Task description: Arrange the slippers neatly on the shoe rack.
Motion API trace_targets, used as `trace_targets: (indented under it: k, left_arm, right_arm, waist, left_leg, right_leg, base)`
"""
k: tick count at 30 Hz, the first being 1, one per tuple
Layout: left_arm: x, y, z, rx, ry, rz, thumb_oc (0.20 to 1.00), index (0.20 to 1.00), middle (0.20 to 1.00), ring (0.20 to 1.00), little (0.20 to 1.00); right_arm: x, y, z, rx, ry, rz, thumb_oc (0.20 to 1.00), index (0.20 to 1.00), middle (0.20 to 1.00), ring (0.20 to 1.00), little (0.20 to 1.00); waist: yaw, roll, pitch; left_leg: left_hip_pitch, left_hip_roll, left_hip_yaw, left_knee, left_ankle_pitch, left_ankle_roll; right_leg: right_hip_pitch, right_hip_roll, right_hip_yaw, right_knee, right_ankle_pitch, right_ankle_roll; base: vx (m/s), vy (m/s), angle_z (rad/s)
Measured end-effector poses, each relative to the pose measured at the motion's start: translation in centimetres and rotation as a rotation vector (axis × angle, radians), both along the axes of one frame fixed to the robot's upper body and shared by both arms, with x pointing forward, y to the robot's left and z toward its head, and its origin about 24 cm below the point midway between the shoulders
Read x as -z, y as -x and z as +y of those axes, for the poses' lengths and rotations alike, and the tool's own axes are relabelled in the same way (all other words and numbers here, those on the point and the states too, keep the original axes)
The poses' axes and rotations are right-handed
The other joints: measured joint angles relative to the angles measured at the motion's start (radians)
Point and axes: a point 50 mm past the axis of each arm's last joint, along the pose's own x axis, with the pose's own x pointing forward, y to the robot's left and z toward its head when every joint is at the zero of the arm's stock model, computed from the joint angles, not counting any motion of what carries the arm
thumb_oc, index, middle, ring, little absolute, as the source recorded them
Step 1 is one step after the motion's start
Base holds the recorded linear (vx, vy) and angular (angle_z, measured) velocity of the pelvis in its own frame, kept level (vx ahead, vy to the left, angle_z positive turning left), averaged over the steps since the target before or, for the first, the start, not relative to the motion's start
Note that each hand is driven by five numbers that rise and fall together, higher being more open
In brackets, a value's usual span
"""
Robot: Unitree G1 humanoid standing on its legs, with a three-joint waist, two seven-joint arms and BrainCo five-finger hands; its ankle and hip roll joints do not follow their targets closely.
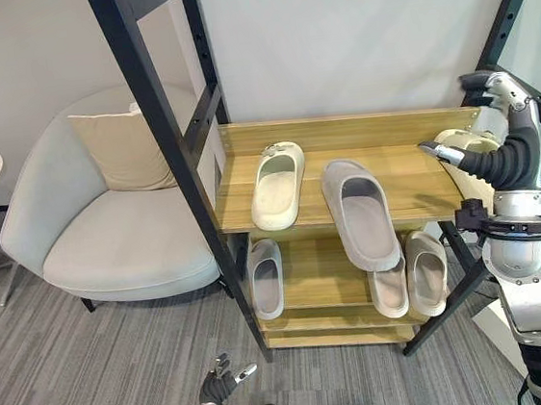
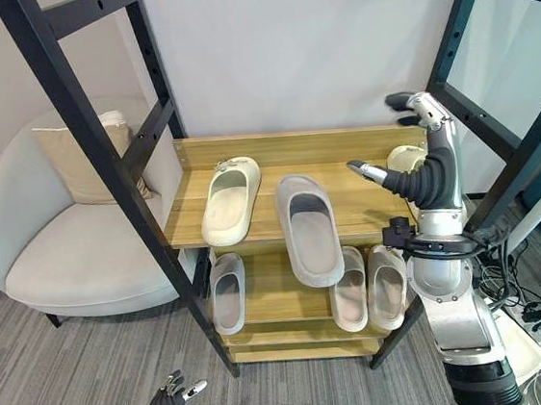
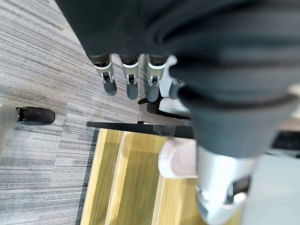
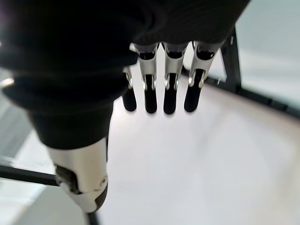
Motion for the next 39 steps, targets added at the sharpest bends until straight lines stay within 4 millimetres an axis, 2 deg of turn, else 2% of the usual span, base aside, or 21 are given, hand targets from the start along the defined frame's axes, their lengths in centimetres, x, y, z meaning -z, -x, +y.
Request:
trace_targets:
  k: [4, 9, 17, 23, 26, 34, 39]
  left_arm:
    - [0.0, -0.1, -0.2, 0.000, 0.005, -0.002, 1.000, 1.000, 1.000, 1.000, 1.000]
    - [-0.1, -0.3, -0.1, 0.001, 0.002, -0.008, 1.000, 1.000, 1.000, 1.000, 1.000]
    - [-0.1, -0.3, 0.0, -0.005, 0.000, -0.010, 1.000, 1.000, 1.000, 1.000, 1.000]
    - [-0.3, -0.7, 0.1, -0.001, -0.003, -0.019, 1.000, 1.000, 1.000, 1.000, 1.000]
    - [-0.4, -1.0, 0.1, 0.001, -0.004, -0.026, 1.000, 1.000, 1.000, 1.000, 1.000]
    - [-0.6, -1.5, 0.2, 0.006, -0.007, -0.039, 1.000, 1.000, 1.000, 1.000, 1.000]
    - [-0.6, -1.4, 0.5, 0.015, -0.020, -0.037, 1.000, 1.000, 1.000, 1.000, 1.000]
  right_arm:
    - [0.7, -0.4, -0.2, 0.046, 0.037, 0.034, 1.000, 1.000, 1.000, 1.000, 1.000]
    - [4.0, 0.2, 0.1, 0.023, 0.049, 0.197, 1.000, 1.000, 1.000, 1.000, 1.000]
    - [5.3, 0.4, 0.1, -0.006, 0.038, 0.277, 1.000, 1.000, 1.000, 1.000, 1.000]
    - [7.1, -0.7, 0.2, -0.009, 0.038, 0.364, 1.000, 1.000, 1.000, 1.000, 1.000]
    - [7.5, -1.5, -0.3, 0.020, 0.029, 0.393, 1.000, 1.000, 1.000, 1.000, 1.000]
    - [7.8, -3.0, 0.3, 0.000, 0.022, 0.426, 1.000, 1.000, 1.000, 1.000, 1.000]
    - [8.2, -5.2, 0.2, 0.026, 0.036, 0.475, 1.000, 1.000, 1.000, 1.000, 1.000]
  waist:
    - [-0.004, -0.008, 0.002]
    - [0.002, -0.030, 0.013]
    - [0.003, -0.036, 0.016]
    - [0.010, -0.047, 0.029]
    - [0.010, -0.043, 0.037]
    - [0.027, -0.041, 0.046]
    - [0.049, -0.049, 0.052]
  left_leg:
    - [-0.001, 0.001, 0.000, 0.000, -0.003, -0.003]
    - [-0.004, 0.000, 0.001, 0.000, -0.014, 0.001]
    - [-0.020, 0.001, 0.002, 0.000, -0.013, 0.000]
    - [-0.020, -0.003, 0.001, 0.000, -0.006, 0.001]
    - [-0.021, -0.003, 0.000, 0.000, -0.010, -0.004]
    - [-0.023, -0.003, -0.001, 0.000, -0.010, -0.004]
    - [-0.025, -0.007, -0.010, 0.000, -0.009, -0.002]
  right_leg:
    - [0.000, 0.000, 0.000, -0.005, -0.001, 0.000]
    - [-0.002, -0.002, -0.001, -0.005, -0.010, 0.011]
    - [-0.017, -0.001, 0.000, -0.005, -0.007, 0.010]
    - [-0.017, -0.004, -0.002, -0.005, -0.003, 0.002]
    - [-0.017, -0.004, -0.002, -0.005, -0.003, 0.002]
    - [-0.018, -0.004, -0.003, -0.005, -0.004, 0.002]
    - [-0.017, -0.004, -0.010, -0.005, -0.006, 0.002]
  base:
    - [0.02, 0.004, 0.00]
    - [0.02, 0.010, 0.01]
    - [0.00, 0.000, 0.00]
    - [0.00, 0.000, 0.00]
    - [0.00, 0.000, 0.00]
    - [0.00, 0.001, 0.00]
    - [0.00, 0.004, 0.06]
